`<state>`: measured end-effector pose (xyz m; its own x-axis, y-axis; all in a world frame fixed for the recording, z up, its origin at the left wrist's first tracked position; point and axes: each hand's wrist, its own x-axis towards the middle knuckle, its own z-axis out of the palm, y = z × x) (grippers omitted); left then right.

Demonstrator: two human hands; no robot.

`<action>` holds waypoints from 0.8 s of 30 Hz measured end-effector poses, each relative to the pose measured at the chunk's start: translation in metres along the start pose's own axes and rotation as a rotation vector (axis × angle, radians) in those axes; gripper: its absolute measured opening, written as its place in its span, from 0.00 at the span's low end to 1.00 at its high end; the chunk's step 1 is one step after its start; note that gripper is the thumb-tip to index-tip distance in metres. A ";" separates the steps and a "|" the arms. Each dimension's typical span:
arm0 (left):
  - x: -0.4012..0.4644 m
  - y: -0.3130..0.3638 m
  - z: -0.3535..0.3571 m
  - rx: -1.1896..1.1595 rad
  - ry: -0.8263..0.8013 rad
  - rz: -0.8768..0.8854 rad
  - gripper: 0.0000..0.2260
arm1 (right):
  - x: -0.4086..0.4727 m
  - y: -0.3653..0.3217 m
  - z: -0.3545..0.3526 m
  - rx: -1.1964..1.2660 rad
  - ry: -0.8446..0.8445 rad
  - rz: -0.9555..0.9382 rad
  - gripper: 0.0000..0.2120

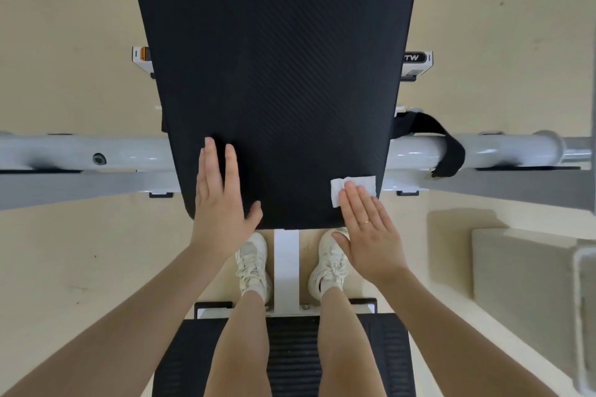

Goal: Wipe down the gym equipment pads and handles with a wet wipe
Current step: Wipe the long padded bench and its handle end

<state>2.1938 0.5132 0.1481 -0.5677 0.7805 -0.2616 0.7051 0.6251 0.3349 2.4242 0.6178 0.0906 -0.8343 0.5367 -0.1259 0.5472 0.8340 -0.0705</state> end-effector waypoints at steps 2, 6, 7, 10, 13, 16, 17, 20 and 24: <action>0.005 0.009 -0.004 -0.001 0.001 -0.005 0.41 | 0.022 0.008 -0.014 0.037 0.035 0.051 0.30; 0.012 0.020 -0.018 -0.030 0.019 -0.050 0.40 | 0.095 0.023 -0.050 0.099 0.154 0.176 0.30; 0.014 0.022 -0.021 -0.033 0.026 -0.058 0.40 | 0.111 0.027 -0.060 0.113 0.180 0.176 0.30; 0.020 0.027 -0.029 -0.030 0.031 -0.076 0.40 | 0.141 0.031 -0.079 0.175 0.224 0.150 0.29; 0.026 0.031 -0.033 -0.058 0.036 -0.110 0.39 | 0.145 0.024 -0.080 0.176 0.255 0.041 0.27; 0.030 0.030 -0.034 -0.072 0.056 -0.143 0.38 | 0.128 0.013 -0.061 0.090 0.216 -0.178 0.24; 0.030 0.029 -0.034 -0.068 0.065 -0.151 0.38 | 0.119 0.010 -0.052 0.058 0.193 -0.248 0.24; 0.026 0.025 -0.033 -0.072 0.059 -0.181 0.37 | 0.098 0.002 -0.038 0.120 0.183 -0.360 0.24; 0.019 0.024 -0.037 -0.090 0.029 -0.220 0.38 | 0.123 -0.003 -0.063 0.199 0.262 -0.398 0.16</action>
<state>2.1842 0.5424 0.1850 -0.7165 0.6243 -0.3112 0.5232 0.7760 0.3522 2.3159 0.6895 0.1377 -0.9554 0.2177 0.1996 0.1647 0.9536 -0.2521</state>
